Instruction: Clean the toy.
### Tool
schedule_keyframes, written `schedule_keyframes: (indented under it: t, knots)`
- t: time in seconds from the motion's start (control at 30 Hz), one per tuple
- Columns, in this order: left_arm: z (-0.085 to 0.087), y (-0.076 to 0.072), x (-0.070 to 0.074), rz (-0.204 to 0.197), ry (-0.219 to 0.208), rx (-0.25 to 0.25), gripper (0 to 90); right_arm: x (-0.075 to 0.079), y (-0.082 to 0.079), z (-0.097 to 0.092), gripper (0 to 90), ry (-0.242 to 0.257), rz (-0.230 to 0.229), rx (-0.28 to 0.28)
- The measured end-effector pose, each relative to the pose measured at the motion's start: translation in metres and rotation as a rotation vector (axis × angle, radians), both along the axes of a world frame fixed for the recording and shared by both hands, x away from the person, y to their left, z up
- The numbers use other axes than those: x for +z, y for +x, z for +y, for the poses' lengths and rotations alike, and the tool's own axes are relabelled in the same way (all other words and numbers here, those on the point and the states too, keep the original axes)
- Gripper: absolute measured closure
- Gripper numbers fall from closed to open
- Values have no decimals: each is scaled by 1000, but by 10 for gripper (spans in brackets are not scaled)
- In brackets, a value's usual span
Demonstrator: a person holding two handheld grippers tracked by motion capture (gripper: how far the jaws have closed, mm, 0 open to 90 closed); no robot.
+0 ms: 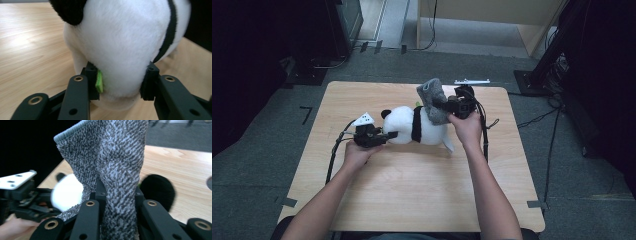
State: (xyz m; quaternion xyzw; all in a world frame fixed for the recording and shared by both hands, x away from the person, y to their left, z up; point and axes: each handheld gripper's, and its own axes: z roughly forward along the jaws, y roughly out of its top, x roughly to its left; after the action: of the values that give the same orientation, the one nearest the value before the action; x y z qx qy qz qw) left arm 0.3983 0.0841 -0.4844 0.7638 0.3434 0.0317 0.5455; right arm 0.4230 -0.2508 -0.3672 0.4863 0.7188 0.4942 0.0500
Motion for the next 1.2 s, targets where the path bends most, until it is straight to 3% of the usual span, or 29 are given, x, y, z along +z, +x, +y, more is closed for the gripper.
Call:
schedule_keyframes:
  t: [0.07,0.13,0.2,0.3,0.37,0.43,0.57,0.73,0.8,0.87,1.07,1.2]
  knots:
    - [-3,-6,6,12,-9,-22,619,10,-8,2,769,7,-21,19]
    - [-7,-17,12,26,8,-30,617,19,-17,6,769,11,-44,40]
    - [-11,-28,15,64,22,-8,609,25,-27,12,769,16,-49,68]
    - [-9,-39,12,124,-6,29,595,24,-37,26,766,10,-47,112]
    - [-10,-45,10,83,56,33,563,19,-42,38,765,9,-33,150]
    - [-10,-48,7,53,78,33,545,13,-44,52,765,1,-13,185]
    - [-9,-44,0,53,73,40,521,-2,-45,82,766,-8,24,239]
    - [-7,-41,-3,78,54,52,494,-21,-41,107,765,-16,65,254]
    - [-8,-41,-3,69,72,59,488,-30,-38,112,763,-42,88,250]
    - [-7,-40,-4,72,73,62,479,-36,-36,113,761,-28,94,246]
    - [-9,-36,-5,99,69,76,478,-40,-33,109,754,-93,46,236]
    - [-10,-36,-4,96,80,74,484,-40,-32,104,754,-100,50,229]
